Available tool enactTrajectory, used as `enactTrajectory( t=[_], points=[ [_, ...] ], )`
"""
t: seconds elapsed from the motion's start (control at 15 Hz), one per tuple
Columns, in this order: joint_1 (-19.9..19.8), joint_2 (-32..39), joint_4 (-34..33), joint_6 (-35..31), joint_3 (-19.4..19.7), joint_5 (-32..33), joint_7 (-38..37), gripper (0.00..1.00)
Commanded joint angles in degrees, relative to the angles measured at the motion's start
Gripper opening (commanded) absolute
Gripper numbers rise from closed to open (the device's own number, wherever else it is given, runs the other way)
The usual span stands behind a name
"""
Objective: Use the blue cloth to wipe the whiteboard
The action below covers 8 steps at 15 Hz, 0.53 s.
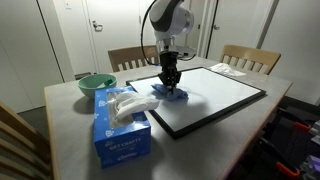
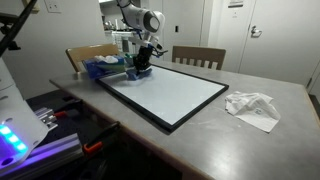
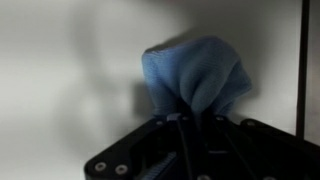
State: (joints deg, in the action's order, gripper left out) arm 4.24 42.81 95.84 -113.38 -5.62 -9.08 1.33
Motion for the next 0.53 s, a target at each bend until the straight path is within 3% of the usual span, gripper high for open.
enactTrajectory(
  t=[0.0, 0.13, 0.2, 0.47],
  points=[
    [0.0, -2.9, 7.5, -5.4, -0.4, -1.2, -0.3, 0.03],
    [0.4, -4.2, 9.1, -7.2, -0.1, -0.1, -0.2, 0.03],
    [0.0, -2.2, 4.0, -3.8, -0.2, -0.3, -0.1, 0.12],
    [0.1, -3.4, 5.9, -5.5, -0.2, -0.2, -0.1, 0.12]
  ],
)
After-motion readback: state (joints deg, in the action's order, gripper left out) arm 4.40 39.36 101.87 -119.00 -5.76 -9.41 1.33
